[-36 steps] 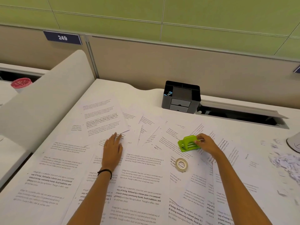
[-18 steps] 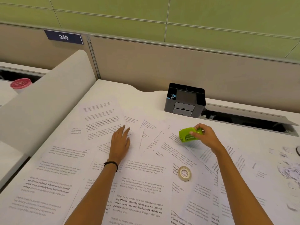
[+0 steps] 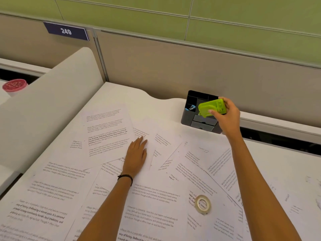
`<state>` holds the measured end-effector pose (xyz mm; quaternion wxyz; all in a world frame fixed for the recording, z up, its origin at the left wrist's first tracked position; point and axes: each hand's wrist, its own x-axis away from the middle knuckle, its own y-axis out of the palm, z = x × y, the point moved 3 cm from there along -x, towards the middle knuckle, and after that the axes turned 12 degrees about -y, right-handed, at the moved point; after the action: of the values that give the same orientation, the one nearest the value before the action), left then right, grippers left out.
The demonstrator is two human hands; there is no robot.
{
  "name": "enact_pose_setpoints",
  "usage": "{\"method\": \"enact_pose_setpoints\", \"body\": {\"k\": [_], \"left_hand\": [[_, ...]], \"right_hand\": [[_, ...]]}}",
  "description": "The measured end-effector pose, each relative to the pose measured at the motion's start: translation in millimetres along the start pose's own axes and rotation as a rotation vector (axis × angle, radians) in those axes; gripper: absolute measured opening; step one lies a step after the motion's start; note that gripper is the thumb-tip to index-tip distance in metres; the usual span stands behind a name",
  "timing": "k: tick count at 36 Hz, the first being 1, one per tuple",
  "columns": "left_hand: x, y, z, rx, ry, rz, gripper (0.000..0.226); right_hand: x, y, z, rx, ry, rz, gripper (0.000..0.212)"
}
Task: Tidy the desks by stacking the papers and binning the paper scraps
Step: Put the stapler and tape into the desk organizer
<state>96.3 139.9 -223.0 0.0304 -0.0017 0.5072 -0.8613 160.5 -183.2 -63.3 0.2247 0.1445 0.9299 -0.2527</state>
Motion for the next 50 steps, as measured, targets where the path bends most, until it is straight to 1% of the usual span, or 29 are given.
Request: {"method": "enact_pose_setpoints", "body": {"k": [3, 9, 13, 18, 22, 29, 35, 42, 45, 48, 50], "left_hand": [[1, 2, 0, -0.007, -0.012, 0.004, 0.045], [1, 2, -1, -0.008, -0.040, -0.001, 0.053], [0, 5, -3, 0.000, -0.044, 0.007, 0.041], [-1, 4, -2, -0.023, -0.050, -0.007, 0.055], [-1, 4, -3, -0.024, -0.054, -0.003, 0.054], [-1, 3, -2, 0.013, -0.052, 0.023, 0.049], [0, 3, -2, -0.001, -0.054, 0.030, 0.049], [0, 3, -2, -0.001, -0.060, 0.031, 0.048], [0, 4, -2, 0.000, -0.063, 0.035, 0.048], [0, 4, -2, 0.004, -0.060, 0.045, 0.047], [0, 4, -3, 0.009, -0.062, 0.041, 0.048]], "right_hand": [[-19, 9, 0, 0.060, -0.044, 0.033, 0.048], [-47, 31, 14, 0.099, -0.046, 0.065, 0.050], [-62, 39, 27, 0.132, -0.036, 0.059, 0.051], [-77, 47, 39, 0.167, -0.024, 0.061, 0.052], [-86, 52, 46, 0.182, -0.041, 0.052, 0.051], [-98, 61, 54, 0.247, -0.069, -0.117, 0.053], [-111, 66, 57, 0.246, -0.062, -0.243, 0.053], [-129, 79, 60, 0.454, -0.079, -0.429, 0.058], [-129, 85, 65, 0.501, -0.069, -0.472, 0.060], [-123, 95, 69, 0.512, -0.068, -0.517, 0.056], [-119, 99, 71, 0.497, -0.053, -0.510, 0.053]]}}
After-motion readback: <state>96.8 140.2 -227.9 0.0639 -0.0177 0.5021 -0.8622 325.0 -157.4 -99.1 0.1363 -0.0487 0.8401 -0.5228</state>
